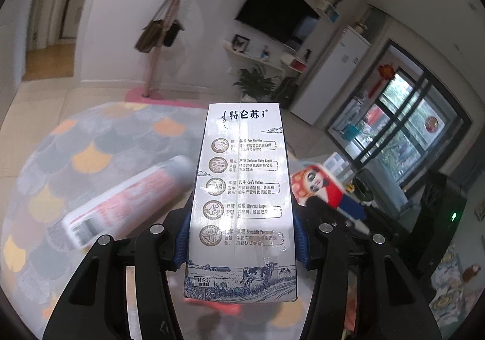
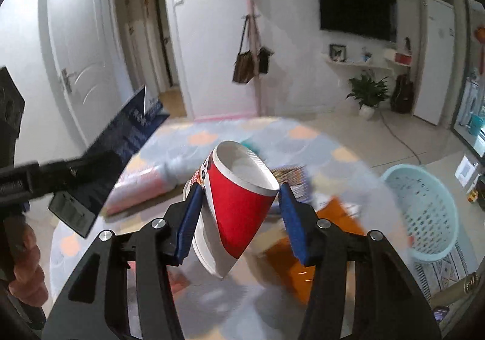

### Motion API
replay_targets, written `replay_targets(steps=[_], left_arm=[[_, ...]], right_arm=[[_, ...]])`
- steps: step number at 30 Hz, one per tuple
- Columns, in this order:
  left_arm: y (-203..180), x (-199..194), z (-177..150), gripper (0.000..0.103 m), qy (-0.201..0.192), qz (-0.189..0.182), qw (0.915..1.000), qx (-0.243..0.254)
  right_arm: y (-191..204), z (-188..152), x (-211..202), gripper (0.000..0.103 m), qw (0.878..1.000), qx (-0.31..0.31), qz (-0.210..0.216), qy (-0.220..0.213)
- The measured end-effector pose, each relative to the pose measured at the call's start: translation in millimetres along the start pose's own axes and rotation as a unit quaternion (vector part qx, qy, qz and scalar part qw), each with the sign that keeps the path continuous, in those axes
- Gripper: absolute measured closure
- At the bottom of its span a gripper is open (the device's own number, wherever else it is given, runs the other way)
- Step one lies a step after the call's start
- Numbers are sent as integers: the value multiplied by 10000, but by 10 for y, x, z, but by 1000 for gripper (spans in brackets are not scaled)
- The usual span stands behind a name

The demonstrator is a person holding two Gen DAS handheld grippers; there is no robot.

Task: Collect trash
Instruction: 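Carry the box and cup over the teal basket and open both tools to drop them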

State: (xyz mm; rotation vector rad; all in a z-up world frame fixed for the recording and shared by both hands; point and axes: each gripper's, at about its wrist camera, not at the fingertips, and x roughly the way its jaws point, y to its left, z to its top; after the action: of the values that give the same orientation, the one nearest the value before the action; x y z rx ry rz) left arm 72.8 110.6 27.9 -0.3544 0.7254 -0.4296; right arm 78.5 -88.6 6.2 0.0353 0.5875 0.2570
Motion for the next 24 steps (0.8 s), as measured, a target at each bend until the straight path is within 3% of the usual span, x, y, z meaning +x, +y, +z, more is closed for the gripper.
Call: replay_targets(steps=[7, 12, 19, 24], left_arm=[[-658, 345, 116, 52, 192, -203, 9984, 497], [-1165, 722, 184, 52, 428, -257, 9950, 867], [-1897, 1393, 246, 52, 761, -500, 9877, 1270], [-2212, 1962, 220, 52, 1172, -737, 9826, 1236]], right_arm=[[-630, 111, -387, 55, 9969, 449, -442, -478], [-1326, 72, -584, 55, 9887, 901, -954, -720], [-2269, -79, -628, 55, 9727, 1472, -1639, -730], [-2793, -198, -488, 54, 9619, 1740, -2029, -569]])
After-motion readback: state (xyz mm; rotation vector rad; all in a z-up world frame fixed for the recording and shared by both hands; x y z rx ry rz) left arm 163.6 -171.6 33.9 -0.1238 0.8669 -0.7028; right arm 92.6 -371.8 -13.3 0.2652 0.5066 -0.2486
